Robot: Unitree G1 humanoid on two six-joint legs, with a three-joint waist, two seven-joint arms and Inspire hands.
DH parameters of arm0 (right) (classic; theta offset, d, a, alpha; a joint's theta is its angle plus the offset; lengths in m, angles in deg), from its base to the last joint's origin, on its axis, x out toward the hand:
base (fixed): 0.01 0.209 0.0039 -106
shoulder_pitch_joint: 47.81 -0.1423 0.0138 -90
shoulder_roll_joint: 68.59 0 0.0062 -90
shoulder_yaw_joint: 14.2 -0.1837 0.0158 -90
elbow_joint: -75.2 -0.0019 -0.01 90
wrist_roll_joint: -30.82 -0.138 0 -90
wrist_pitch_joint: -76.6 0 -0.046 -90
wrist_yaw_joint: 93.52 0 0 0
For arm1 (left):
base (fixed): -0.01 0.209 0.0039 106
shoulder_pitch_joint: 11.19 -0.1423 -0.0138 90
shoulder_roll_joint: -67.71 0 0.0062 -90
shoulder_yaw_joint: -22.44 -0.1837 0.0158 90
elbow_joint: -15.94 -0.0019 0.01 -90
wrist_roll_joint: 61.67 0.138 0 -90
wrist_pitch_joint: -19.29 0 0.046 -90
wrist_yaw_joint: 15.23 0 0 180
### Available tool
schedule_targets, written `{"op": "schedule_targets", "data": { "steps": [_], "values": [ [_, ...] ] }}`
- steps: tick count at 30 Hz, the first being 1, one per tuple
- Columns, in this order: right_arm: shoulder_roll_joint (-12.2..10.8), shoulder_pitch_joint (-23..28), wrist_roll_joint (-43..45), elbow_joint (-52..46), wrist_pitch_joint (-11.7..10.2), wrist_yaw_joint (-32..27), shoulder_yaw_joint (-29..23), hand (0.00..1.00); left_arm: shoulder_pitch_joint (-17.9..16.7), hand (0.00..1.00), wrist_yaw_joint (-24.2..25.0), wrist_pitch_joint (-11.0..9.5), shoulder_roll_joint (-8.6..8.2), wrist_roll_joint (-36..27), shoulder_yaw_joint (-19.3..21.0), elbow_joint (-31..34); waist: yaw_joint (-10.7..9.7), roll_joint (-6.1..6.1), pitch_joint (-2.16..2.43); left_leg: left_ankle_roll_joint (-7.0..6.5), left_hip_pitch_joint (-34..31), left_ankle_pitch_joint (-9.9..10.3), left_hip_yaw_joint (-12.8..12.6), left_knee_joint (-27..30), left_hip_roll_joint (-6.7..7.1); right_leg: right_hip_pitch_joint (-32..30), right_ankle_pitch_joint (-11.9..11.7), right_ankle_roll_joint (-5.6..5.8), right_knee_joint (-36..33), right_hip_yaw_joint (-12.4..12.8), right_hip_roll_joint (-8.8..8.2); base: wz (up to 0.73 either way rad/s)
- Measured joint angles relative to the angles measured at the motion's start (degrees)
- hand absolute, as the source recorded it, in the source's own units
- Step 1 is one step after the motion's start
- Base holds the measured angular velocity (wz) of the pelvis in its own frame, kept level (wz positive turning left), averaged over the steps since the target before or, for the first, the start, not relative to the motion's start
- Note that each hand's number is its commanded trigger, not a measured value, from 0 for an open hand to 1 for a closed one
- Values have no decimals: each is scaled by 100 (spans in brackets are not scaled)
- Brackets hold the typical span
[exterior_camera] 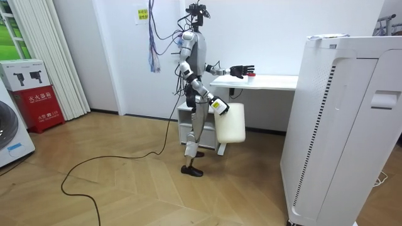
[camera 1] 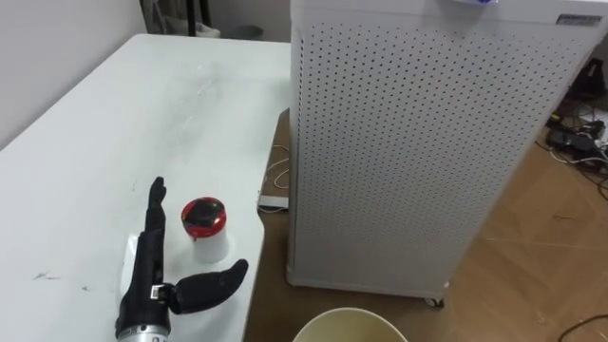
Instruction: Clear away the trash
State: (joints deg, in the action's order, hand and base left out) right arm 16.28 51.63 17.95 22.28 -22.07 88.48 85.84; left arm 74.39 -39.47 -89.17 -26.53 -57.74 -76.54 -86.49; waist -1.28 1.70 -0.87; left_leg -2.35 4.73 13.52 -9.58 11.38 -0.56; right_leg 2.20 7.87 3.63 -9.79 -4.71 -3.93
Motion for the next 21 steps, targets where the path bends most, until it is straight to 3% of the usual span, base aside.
{"op": "schedule_targets", "data": {
  "steps": [6,13,21],
  "values": [
    [-1,1,-37,4,0,47,4,100,36,0,-28,2,0,-292,56,-16,-8,-11,1,0,0,0,1,6,-6,1,-15,-18,-4,11,7,0],
    [-7,79,24,7,12,196,9,100,372,0,-166,98,-15,-339,81,-191,-73,-27,1,0,2,0,18,13,-7,14,-22,-20,-4,31,12,0],
    [-6,95,30,6,194,243,81,100,658,0,-180,218,-96,-346,81,-253,-165,-86,-5,0,2,0,-62,20,-10,-11,-22,-20,-4,93,17,-3]
  ]
}}
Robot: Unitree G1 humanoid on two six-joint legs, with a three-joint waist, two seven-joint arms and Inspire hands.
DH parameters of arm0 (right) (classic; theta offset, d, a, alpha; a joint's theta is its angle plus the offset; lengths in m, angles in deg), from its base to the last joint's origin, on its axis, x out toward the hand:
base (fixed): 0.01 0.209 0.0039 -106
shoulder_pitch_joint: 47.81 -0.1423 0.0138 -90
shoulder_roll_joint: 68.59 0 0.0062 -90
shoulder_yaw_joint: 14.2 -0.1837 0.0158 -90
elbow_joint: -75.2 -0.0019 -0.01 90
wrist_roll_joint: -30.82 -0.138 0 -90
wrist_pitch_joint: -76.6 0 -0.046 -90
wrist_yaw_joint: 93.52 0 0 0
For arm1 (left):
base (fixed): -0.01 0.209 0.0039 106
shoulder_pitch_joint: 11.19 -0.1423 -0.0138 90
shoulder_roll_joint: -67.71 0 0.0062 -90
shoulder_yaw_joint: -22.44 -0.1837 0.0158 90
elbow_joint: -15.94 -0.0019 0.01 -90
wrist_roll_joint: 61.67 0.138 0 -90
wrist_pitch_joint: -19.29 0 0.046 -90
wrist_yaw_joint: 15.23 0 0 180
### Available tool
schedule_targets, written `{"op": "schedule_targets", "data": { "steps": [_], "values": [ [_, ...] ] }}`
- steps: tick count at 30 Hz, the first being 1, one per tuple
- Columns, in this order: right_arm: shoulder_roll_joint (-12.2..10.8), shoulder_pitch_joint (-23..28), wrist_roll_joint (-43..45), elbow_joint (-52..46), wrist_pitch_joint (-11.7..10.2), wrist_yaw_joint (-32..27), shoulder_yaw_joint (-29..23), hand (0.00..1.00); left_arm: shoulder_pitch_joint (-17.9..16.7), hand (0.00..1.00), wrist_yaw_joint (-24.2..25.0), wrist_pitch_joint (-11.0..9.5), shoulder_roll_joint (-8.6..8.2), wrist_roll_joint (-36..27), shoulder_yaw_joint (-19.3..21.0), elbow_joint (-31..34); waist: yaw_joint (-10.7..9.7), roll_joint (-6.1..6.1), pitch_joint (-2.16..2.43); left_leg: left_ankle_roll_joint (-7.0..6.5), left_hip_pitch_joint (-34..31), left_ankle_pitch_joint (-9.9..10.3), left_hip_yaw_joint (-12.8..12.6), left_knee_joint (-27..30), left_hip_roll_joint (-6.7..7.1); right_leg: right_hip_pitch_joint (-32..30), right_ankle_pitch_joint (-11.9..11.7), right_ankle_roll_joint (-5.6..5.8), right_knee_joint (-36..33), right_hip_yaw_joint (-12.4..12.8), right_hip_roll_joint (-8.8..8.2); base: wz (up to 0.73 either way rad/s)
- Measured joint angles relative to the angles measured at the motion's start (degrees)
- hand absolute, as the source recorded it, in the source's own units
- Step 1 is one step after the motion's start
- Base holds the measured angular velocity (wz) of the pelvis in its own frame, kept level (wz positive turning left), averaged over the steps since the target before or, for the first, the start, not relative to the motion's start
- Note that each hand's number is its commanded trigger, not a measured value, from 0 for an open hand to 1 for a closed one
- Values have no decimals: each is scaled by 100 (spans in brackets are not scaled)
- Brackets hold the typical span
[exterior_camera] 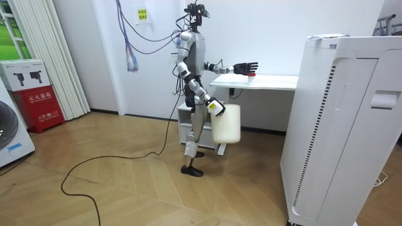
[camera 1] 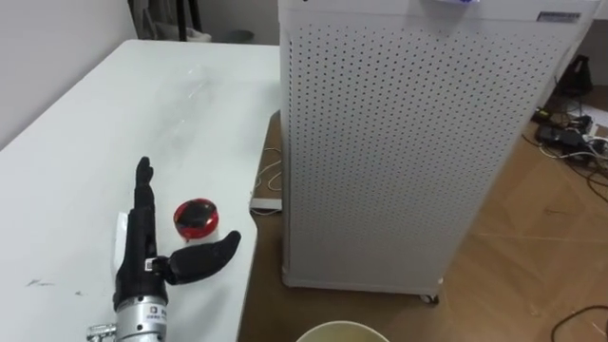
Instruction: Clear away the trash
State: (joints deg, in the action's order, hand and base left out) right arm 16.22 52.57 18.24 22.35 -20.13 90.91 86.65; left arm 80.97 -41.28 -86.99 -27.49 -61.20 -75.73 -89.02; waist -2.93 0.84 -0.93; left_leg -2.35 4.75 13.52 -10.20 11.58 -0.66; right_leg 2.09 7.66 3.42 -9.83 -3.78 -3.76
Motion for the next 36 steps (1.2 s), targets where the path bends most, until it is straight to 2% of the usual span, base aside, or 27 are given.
{"op": "schedule_targets", "data": {
  "steps": [4,10,15,20,21,22,23,24,29,36],
  "values": [
    [8,2,-43,-1,46,-9,46,100,8,0,-12,69,-86,-369,-64,-78,-31,-10,6,0,26,0,-34,-22,13,-12,0,1,-1,48,8,-7],
    [11,2,-47,-4,97,-17,103,100,98,0,24,252,-99,-884,-183,-122,-63,-8,6,0,46,0,-49,-31,17,-9,-1,1,-8,65,12,-2],
    [9,1,-57,-7,164,-43,222,100,487,0,31,306,-140,-928,-224,-609,-78,-6,8,0,47,0,-59,-30,-4,-7,-11,-1,-14,58,12,0],
    [8,1,-53,-34,197,-39,372,100,540,0,47,323,-163,-996,-242,-792,-156,-3,8,0,57,0,-64,-29,-7,-7,-12,0,-27,70,11,0],
    [8,1,-47,-34,216,-11,377,100,562,8,66,328,-177,-996,-268,-897,-154,-4,7,0,60,0,-71,-30,-7,-8,-12,0,-33,73,11,0],
    [7,0,-46,-34,258,8,377,100,575,40,93,348,-200,-996,-280,-1023,-155,-4,7,0,63,0,-76,-30,-8,-11,-12,0,-46,73,11,0],
    [7,1,-46,-34,271,17,378,100,575,78,106,368,-218,-996,-281,-1078,-155,-4,7,0,64,0,-76,-30,-9,-18,-12,0,-59,73,12,0],
    [7,1,-40,-33,302,26,377,100,575,100,138,395,-251,-996,-282,-1189,-164,-4,5,0,64,0,-75,-30,-11,-22,-11,0,-76,69,13,0],
    [5,-2,-28,-33,357,23,370,100,659,100,163,497,-274,-998,-266,-1328,-163,-3,4,0,50,1,-72,-71,-14,-38,-12,0,-92,66,20,0],
    [6,-5,-28,-35,521,14,364,100,669,100,121,526,-281,-1162,-100,-1326,-160,-18,23,1,1,1,-78,-53,-23,-99,-12,-1,-98,62,30,0]
  ]
}}
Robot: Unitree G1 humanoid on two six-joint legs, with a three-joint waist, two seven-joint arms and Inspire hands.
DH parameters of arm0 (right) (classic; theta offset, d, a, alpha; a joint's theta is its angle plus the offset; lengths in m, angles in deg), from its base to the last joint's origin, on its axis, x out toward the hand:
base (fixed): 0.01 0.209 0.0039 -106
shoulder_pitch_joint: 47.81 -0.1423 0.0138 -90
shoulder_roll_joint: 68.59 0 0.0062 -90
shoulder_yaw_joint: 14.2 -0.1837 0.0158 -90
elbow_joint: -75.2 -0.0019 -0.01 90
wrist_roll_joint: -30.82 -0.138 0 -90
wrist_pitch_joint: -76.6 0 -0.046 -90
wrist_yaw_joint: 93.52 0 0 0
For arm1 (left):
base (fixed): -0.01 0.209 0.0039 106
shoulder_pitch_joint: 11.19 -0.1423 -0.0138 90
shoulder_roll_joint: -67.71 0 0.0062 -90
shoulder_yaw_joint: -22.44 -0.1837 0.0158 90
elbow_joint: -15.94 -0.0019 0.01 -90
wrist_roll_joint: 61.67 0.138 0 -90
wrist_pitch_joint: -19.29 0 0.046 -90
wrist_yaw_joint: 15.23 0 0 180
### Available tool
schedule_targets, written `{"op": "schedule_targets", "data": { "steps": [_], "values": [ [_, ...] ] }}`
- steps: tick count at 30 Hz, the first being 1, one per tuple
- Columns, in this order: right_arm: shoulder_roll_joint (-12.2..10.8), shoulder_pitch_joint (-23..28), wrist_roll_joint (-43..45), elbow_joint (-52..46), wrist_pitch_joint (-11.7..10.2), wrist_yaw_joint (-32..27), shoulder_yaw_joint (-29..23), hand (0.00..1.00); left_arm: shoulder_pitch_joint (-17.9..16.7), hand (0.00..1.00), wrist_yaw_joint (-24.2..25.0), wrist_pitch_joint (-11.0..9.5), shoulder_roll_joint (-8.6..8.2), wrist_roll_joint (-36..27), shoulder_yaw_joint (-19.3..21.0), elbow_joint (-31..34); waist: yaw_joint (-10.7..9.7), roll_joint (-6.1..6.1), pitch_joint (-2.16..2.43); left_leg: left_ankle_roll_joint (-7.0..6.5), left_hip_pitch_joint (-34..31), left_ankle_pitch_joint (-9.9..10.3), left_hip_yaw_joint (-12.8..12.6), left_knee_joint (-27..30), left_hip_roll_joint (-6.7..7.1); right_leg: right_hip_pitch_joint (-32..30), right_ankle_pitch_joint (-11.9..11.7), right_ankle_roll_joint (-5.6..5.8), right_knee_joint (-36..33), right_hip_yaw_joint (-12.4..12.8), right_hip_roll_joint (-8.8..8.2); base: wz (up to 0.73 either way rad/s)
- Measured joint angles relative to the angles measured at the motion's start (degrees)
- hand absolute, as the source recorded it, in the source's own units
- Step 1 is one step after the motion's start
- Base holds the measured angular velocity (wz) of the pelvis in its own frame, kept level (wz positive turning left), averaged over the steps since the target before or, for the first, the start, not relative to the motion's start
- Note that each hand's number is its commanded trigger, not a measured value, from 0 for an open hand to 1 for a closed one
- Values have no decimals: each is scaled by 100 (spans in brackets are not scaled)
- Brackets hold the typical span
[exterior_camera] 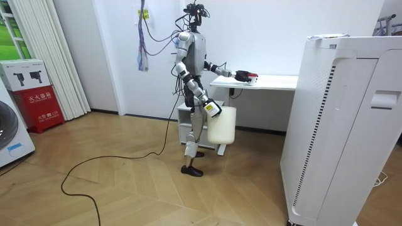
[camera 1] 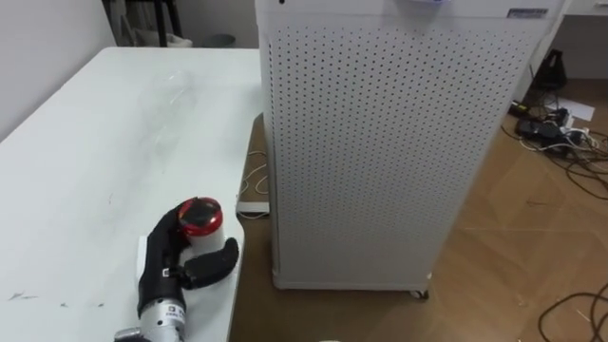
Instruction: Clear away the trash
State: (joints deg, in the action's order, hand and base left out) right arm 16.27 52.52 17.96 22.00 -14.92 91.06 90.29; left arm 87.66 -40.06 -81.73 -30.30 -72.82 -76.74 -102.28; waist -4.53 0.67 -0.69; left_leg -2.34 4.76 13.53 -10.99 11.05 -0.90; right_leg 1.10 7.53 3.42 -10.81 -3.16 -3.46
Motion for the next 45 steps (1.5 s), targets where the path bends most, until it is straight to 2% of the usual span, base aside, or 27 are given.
{"op": "schedule_targets", "data": {
  "steps": [4,15,18,23,27,29,34,41,45],
  "values": [
    [0,0,3,1,17,12,-3,100,20,100,-49,2,47,-389,11,-2,-7,-1,0,0,8,0,14,23,-4,10,0,0,7,1,-5,0],
    [0,0,154,1,97,128,-12,100,32,100,-78,46,17,-744,109,-6,-18,18,-13,0,41,0,-5,8,-4,17,0,0,-10,2,-2,0],
    [-1,2,195,0,170,184,-11,100,38,100,-103,49,13,-741,116,-6,-16,37,-22,0,53,0,-4,-14,-6,-7,0,0,-59,5,6,0],
    [11,3,193,-14,173,175,-12,100,49,100,-102,47,-22,-740,118,-6,10,56,-27,2,64,1,-64,-21,-18,-26,0,0,-88,17,16,-1],
    [0,-5,159,-82,172,136,-36,100,57,100,-84,57,-24,-734,129,22,12,52,-20,4,35,3,-83,-20,-25,-60,-5,-8,-87,18,21,-1],
    [-19,-16,155,-130,172,113,-102,100,55,100,-66,136,-30,-733,144,135,7,55,-4,4,-29,3,-71,-7,-25,-122,-9,-14,-87,15,18,0],
    [-18,-128,-195,-156,172,-37,-281,100,55,100,283,442,-98,-733,12,718,-21,133,9,4,-147,2,-55,74,-26,-205,-11,-17,-94,15,3,0],
    [5,-417,-307,-153,170,-356,-462,100,64,100,841,449,-50,-735,-269,1520,-37,217,15,4,-147,2,-87,80,-23,-255,-10,-16,-155,5,-14,-3],
    [22,-839,-367,-140,165,-418,-463,100,50,100,1191,451,-43,-735,-308,1737,44,313,-33,3,-313,3,-195,198,-28,-560,-10,-16,-409,-17,-33,-21]
  ]
}}
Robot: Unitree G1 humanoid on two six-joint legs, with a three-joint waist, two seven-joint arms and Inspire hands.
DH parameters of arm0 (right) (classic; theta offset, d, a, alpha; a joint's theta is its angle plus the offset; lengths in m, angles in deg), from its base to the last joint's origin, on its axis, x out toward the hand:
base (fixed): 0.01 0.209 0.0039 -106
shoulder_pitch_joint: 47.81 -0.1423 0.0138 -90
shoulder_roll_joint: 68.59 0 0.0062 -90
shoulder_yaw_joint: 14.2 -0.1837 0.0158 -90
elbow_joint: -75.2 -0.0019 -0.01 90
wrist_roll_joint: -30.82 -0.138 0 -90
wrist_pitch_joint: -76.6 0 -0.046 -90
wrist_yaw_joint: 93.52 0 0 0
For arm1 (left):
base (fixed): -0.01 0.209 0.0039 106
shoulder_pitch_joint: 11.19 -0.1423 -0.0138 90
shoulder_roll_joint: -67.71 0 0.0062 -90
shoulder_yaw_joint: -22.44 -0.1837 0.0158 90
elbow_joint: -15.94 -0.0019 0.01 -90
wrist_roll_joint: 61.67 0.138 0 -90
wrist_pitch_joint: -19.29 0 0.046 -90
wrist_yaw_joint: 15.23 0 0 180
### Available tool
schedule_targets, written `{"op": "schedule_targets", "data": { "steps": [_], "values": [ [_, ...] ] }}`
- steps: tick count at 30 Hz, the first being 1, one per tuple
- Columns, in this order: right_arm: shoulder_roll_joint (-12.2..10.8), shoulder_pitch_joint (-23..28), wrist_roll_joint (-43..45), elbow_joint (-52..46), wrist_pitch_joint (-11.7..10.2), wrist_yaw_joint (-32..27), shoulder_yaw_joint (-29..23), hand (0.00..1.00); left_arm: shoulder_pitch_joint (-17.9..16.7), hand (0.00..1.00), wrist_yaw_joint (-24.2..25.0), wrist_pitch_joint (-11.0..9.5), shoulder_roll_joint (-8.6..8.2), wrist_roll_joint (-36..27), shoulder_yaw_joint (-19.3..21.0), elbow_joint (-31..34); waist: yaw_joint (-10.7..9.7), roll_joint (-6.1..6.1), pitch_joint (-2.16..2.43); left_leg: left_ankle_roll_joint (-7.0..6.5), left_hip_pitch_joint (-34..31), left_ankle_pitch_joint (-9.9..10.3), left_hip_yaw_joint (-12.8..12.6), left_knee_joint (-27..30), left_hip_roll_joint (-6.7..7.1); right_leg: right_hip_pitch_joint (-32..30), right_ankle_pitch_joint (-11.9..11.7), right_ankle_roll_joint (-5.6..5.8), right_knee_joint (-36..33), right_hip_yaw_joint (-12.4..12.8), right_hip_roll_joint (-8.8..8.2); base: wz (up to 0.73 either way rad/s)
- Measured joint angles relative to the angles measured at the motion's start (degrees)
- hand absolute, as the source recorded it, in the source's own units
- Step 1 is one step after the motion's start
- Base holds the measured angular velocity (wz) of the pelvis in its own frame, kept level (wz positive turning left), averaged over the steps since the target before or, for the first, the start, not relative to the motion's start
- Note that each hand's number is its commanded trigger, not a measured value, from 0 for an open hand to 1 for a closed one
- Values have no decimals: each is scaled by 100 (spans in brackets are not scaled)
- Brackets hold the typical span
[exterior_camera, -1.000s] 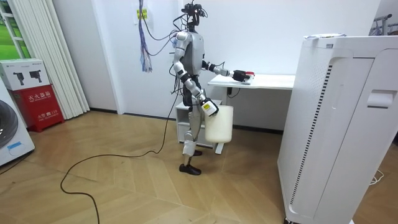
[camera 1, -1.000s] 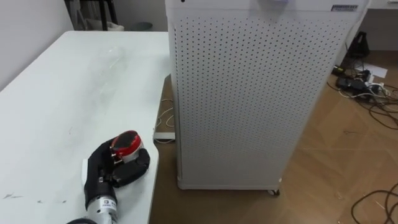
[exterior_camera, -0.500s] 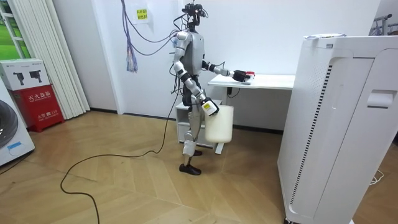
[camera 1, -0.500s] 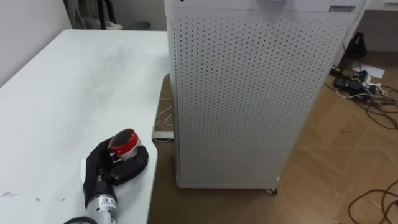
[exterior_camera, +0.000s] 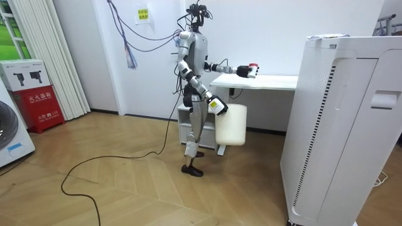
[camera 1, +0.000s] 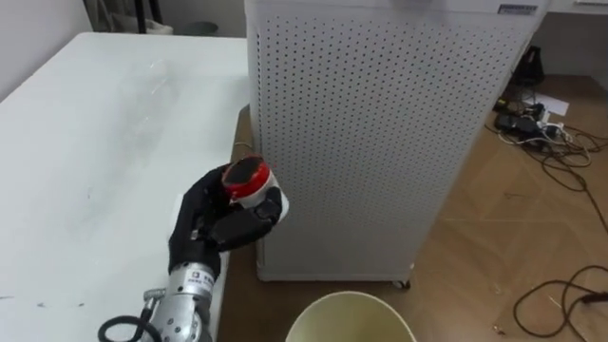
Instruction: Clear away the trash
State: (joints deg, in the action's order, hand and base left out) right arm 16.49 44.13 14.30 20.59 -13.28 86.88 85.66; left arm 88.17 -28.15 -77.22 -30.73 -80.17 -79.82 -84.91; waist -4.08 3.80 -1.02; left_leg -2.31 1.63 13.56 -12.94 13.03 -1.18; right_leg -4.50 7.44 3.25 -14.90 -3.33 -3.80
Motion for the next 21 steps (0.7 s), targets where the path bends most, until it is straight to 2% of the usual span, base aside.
{"op": "schedule_targets", "data": {
  "steps": [2,7,10,13,21],
  "values": [
    [1,-97,-71,0,-6,-26,0,100,-49,100,119,0,30,0,-57,156,3,35,-12,-4,-45,2,-14,14,2,-48,-12,-19,12,7,4,-7],
    [41,-263,-14,0,-6,-49,14,100,-48,100,631,-1,37,62,-264,308,174,3,-8,-28,-256,36,-30,98,-23,-246,-34,-52,-42,-18,13,-2],
    [74,-383,-11,0,-6,-43,14,100,-57,100,899,0,33,24,-433,308,244,-89,-3,-28,-433,36,-21,220,-28,-397,-34,-52,-114,-59,-7,1],
    [169,-472,0,0,-8,-37,14,100,-66,100,1100,0,38,9,-584,308,259,-212,-5,-30,-503,35,25,253,-19,-478,-33,-52,-185,-162,-39,7],
    [261,-701,14,-1,-31,-28,6,100,-96,100,1498,1,13,14,-656,306,196,-236,0,-32,-652,33,46,321,-12,-623,-27,-62,-274,-320,-89,1]
  ]
}}
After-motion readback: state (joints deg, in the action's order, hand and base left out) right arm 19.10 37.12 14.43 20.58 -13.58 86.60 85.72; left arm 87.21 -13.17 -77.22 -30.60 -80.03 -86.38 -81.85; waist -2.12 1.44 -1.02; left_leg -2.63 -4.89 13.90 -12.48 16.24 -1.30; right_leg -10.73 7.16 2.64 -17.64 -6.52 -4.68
